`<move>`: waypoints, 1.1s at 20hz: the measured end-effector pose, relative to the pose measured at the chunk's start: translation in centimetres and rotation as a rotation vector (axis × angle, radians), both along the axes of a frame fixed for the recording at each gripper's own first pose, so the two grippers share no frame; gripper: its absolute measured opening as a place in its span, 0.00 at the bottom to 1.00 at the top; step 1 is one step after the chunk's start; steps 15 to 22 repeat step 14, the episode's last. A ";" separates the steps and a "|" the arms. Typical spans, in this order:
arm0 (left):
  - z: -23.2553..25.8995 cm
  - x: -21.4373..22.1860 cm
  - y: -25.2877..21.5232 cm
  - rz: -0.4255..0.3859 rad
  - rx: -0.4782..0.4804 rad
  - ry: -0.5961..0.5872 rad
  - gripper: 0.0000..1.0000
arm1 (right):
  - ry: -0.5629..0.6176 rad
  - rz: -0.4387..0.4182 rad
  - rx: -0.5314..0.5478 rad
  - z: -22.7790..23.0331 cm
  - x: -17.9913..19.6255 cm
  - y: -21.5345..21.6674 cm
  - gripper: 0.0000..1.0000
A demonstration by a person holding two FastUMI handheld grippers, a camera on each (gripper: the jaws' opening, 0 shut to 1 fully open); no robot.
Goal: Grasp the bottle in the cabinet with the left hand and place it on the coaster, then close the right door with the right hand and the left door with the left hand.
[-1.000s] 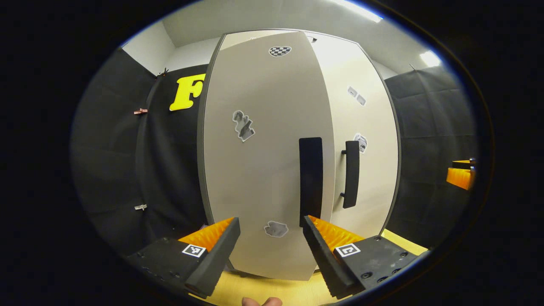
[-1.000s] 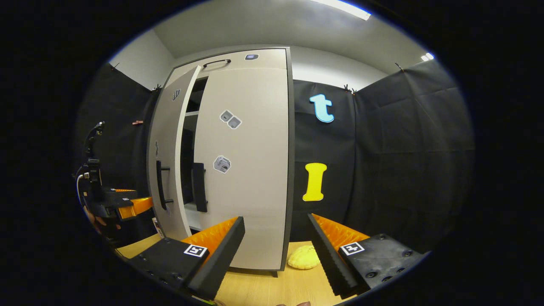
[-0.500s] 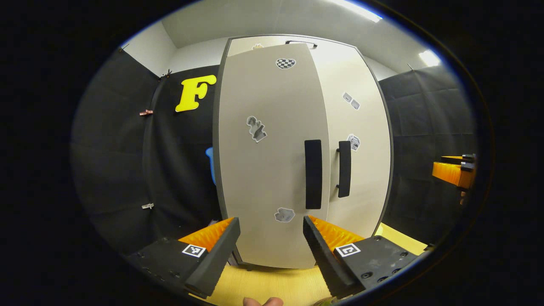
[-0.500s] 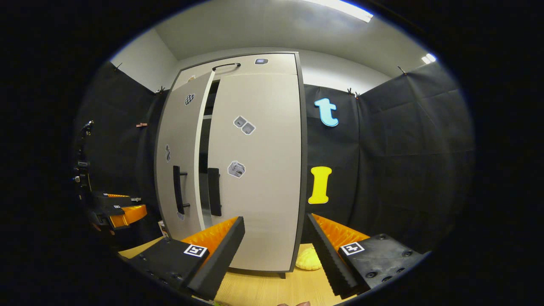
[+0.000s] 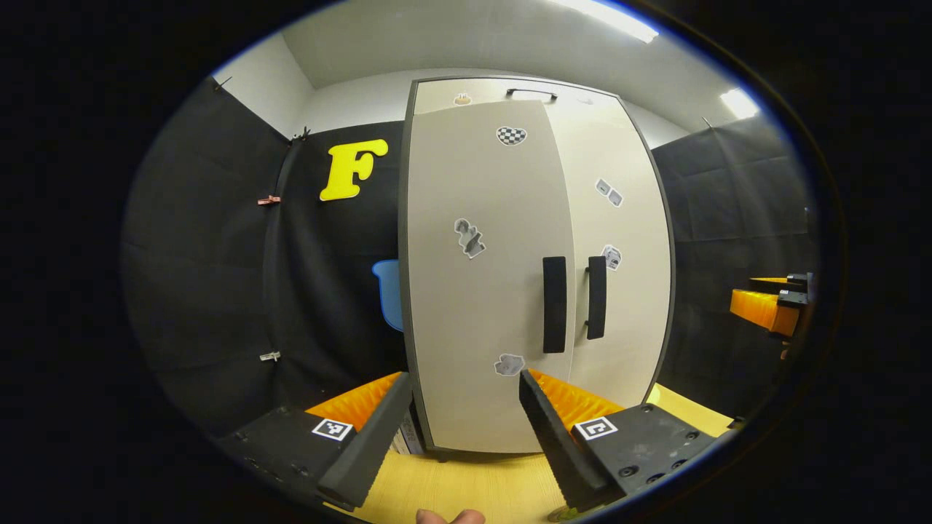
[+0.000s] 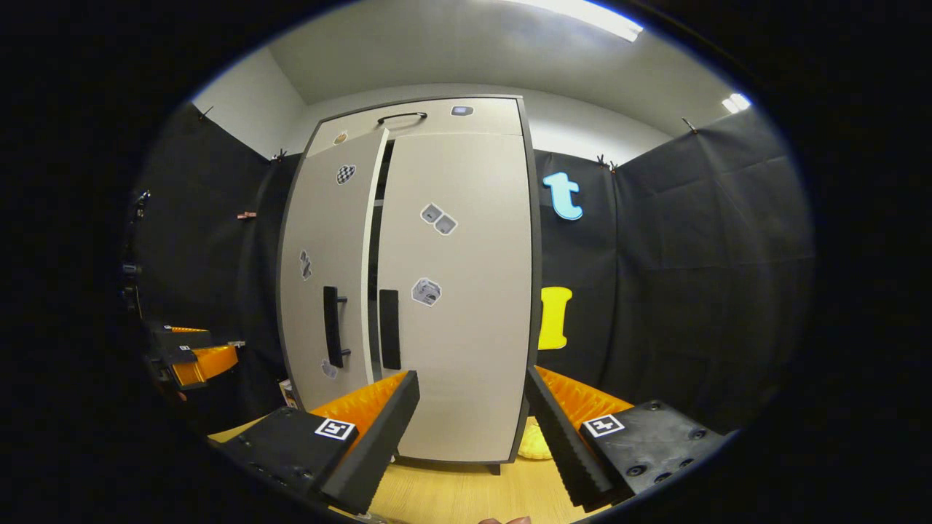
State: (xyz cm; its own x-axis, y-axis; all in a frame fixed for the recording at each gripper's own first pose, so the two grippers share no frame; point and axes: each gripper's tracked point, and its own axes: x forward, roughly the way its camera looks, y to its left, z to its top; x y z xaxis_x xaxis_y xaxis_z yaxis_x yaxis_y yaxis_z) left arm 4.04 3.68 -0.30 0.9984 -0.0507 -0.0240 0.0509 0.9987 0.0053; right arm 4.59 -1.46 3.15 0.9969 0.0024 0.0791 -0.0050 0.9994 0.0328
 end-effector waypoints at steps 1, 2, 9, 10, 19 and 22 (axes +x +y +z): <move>0.0 -0.2 0.1 -0.003 0.004 0.001 0.95 | 0.002 -0.002 0.000 -0.1 -0.2 0.2 0.97; -0.1 -0.4 0.3 -0.003 0.010 -0.001 0.95 | 0.002 -0.001 -0.001 -0.2 -0.4 0.4 0.98; -0.1 -1.0 0.6 -0.002 -0.001 -0.001 0.95 | 0.009 -0.004 -0.010 -0.3 -0.7 1.5 0.97; -0.2 -1.1 0.6 -0.004 -0.001 0.001 0.95 | 0.008 -0.003 -0.009 -0.3 -0.8 1.5 0.97; -0.5 -1.2 0.7 -0.005 -0.003 0.005 0.95 | 0.004 0.000 -0.013 -0.2 -0.9 1.6 0.97; -0.5 -1.2 0.7 -0.005 -0.003 0.005 0.95 | 0.004 0.000 -0.013 -0.2 -0.9 1.6 0.97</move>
